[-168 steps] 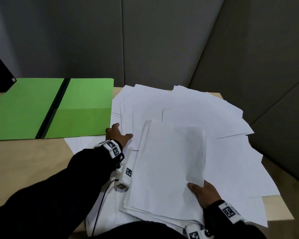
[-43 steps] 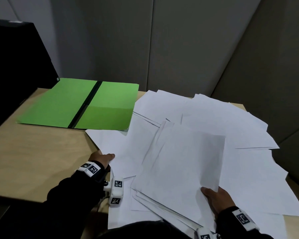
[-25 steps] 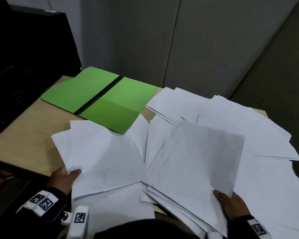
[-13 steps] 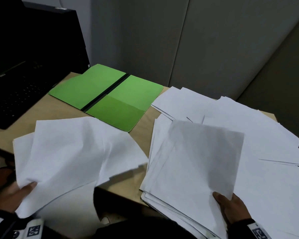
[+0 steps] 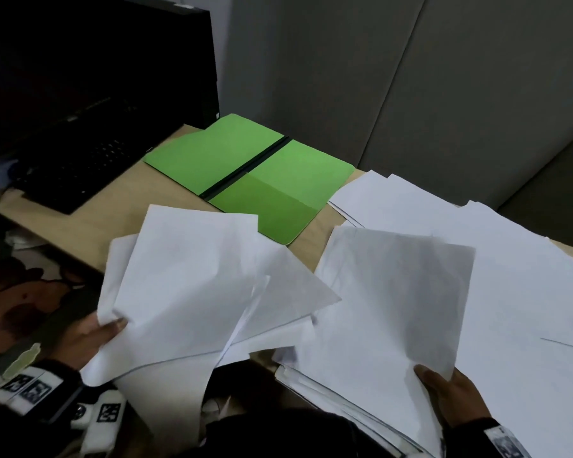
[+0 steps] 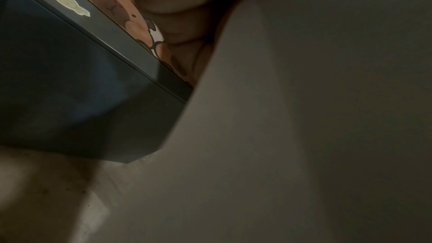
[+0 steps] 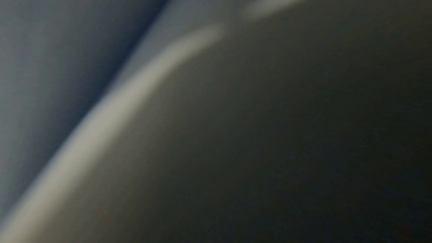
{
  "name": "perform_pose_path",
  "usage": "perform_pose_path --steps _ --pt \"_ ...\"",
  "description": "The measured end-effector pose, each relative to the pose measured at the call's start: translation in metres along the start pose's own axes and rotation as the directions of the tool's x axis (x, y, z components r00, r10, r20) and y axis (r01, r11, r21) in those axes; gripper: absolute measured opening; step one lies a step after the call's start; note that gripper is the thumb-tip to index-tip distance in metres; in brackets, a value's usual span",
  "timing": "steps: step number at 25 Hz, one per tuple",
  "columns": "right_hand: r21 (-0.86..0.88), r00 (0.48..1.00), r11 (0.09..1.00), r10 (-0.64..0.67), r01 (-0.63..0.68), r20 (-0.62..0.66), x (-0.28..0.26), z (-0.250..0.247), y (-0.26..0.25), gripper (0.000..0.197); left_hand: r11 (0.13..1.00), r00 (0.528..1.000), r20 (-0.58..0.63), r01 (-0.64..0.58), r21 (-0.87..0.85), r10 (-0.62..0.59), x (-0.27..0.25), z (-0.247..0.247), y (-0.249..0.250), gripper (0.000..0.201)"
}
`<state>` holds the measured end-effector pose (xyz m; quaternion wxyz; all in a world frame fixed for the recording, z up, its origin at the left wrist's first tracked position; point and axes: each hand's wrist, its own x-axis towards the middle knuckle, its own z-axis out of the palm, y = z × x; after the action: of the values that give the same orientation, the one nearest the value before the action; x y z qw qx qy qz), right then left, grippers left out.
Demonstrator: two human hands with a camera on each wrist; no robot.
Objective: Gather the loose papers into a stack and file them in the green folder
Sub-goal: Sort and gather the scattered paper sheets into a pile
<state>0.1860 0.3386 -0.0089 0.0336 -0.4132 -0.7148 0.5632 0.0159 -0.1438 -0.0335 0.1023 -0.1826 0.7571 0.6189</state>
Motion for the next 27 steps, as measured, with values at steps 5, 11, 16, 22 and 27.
perform_pose_path --steps 5,11,16,22,27 --pt "-0.034 0.998 0.999 -0.010 0.012 0.062 0.002 0.018 -0.022 0.007 0.997 0.998 -0.034 0.042 -0.070 -0.045 -0.012 0.001 -0.001 0.017" --pt "-0.165 0.986 0.984 -0.040 0.066 0.159 0.011 0.041 -0.036 0.031 0.996 0.998 -0.058 0.002 -0.087 -0.007 -0.023 -0.013 -0.011 0.024" --pt "-0.219 0.963 0.969 -0.058 0.118 0.265 0.004 0.062 -0.063 0.038 0.998 0.996 -0.086 -0.011 -0.067 0.005 -0.028 -0.036 -0.028 0.027" --pt "-0.221 0.930 0.955 -0.111 0.197 0.350 0.008 0.083 -0.081 0.050 0.987 0.990 -0.136 -0.061 -0.150 0.040 -0.036 -0.051 -0.028 0.024" --pt "-0.040 0.904 0.981 -0.158 0.189 0.398 0.006 0.095 -0.105 0.038 0.991 0.993 -0.079 -0.094 -0.094 0.087 -0.025 -0.042 0.000 0.025"
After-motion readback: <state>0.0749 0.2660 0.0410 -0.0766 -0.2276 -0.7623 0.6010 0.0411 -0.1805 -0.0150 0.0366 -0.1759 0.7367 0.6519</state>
